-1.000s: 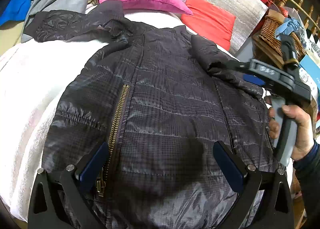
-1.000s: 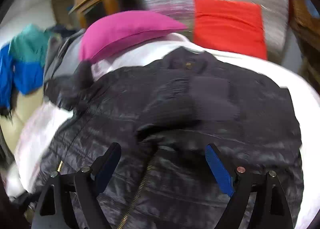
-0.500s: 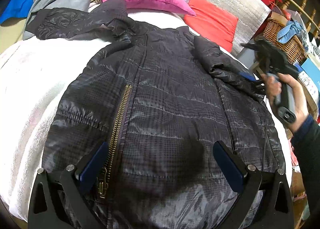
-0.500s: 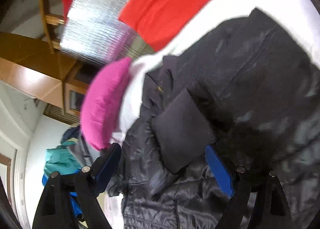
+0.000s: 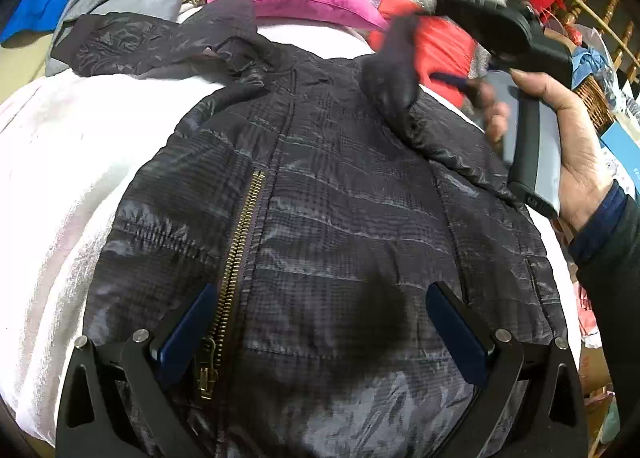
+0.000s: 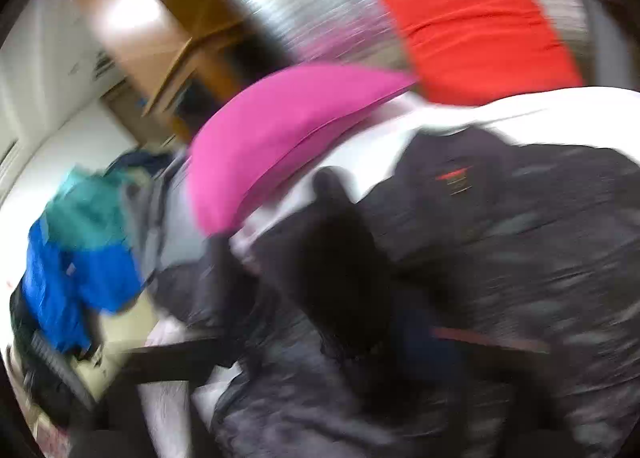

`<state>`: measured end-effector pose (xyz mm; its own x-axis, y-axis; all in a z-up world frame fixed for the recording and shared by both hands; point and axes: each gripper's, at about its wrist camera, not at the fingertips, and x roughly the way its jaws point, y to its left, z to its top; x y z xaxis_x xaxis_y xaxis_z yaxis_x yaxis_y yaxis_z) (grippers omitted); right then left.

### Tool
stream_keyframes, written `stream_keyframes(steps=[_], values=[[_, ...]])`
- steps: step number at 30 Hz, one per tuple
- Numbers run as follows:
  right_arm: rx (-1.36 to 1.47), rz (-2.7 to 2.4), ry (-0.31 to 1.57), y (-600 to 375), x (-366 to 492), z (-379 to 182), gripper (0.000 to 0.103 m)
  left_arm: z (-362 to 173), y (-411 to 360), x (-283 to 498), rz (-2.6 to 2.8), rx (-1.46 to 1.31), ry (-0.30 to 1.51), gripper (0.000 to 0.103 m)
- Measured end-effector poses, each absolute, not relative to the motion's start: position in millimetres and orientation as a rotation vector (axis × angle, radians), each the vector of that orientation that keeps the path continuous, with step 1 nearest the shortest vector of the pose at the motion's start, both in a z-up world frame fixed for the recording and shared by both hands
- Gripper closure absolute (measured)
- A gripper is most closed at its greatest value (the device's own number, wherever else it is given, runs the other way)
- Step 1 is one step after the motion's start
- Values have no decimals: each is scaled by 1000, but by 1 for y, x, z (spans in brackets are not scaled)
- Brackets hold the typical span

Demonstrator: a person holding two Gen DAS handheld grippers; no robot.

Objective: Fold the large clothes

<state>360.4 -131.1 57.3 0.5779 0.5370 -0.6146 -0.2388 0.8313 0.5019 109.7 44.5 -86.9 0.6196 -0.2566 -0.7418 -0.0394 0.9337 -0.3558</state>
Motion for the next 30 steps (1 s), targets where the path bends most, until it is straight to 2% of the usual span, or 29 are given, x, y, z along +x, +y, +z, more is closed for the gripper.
stream_keyframes(steps=[4, 12, 17, 22, 27, 30], values=[[370, 488, 873, -126, 336, 44, 0, -87, 44, 109, -125, -355, 897, 0], [552, 273, 850, -251, 301, 23, 0, -85, 43, 107, -121, -350, 896, 0], [806, 203, 805, -331, 285, 9, 0, -82, 42, 105, -121, -340, 885, 0], [949, 211, 751, -353, 253, -22, 1, -71, 50, 111, -159, -449, 883, 0], [979, 234, 739, -355, 270, -18, 1, -45, 63, 173, -197, -593, 892, 0], [1034, 216, 729, -363, 276, -16, 1, -50, 70, 230, -161, -648, 941, 0]])
